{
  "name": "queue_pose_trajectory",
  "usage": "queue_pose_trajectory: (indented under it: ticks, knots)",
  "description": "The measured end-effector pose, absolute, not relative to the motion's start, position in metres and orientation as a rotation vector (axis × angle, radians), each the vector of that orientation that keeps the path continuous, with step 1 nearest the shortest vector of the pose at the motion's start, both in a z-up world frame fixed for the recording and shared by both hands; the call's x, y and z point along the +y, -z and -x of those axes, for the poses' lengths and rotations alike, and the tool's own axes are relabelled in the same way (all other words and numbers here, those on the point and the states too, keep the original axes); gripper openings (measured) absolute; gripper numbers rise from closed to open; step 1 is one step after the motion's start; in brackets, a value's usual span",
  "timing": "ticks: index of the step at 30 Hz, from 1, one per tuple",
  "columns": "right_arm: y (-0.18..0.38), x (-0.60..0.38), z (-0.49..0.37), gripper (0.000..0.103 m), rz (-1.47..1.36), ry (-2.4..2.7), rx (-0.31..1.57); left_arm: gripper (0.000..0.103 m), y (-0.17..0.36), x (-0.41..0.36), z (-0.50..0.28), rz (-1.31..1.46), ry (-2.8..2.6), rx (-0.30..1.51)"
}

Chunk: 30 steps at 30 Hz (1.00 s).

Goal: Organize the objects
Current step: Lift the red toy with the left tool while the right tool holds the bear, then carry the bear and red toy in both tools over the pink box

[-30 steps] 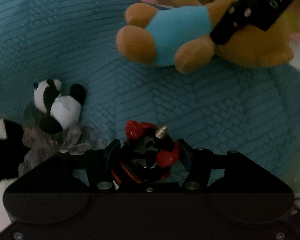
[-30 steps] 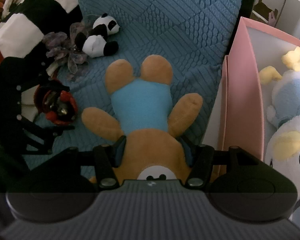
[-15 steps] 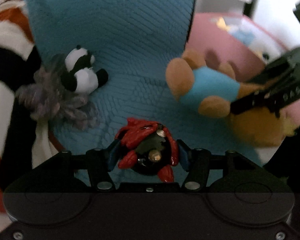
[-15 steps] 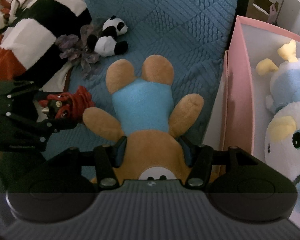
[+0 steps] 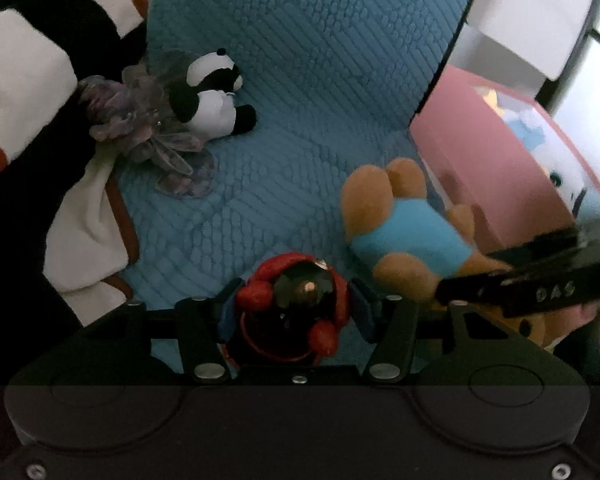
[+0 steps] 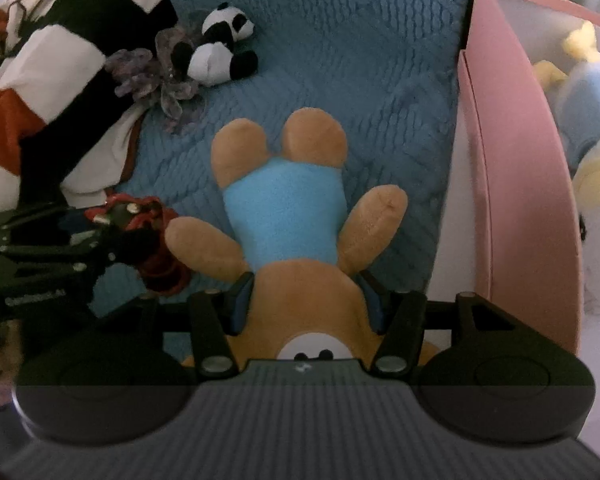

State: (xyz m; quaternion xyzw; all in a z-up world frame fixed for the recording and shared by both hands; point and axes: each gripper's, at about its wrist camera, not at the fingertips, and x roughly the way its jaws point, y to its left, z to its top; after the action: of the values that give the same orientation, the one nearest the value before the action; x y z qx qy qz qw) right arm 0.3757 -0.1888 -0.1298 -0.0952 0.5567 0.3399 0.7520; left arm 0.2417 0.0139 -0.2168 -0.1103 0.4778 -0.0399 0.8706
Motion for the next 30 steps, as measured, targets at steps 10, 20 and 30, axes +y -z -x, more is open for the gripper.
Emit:
queue_pose_trajectory:
  ticks: [10, 20, 30]
  knots:
    - [0.136, -0.193, -0.361, 0.065, 0.184, -0.74, 1.126, 0.063, 0.233, 0.006, -0.237, 0.249, 0.021, 1.019]
    - [0.144, -0.187, -0.339, 0.063, 0.192, -0.703, 1.017, 0.059, 0.242, 0.002, -0.242, 0.237, -0.034, 1.0]
    - [0.123, -0.196, -0.339, 0.053, 0.096, -0.675, 1.018, 0.054, 0.224, 0.012, -0.237, 0.362, -0.068, 0.966]
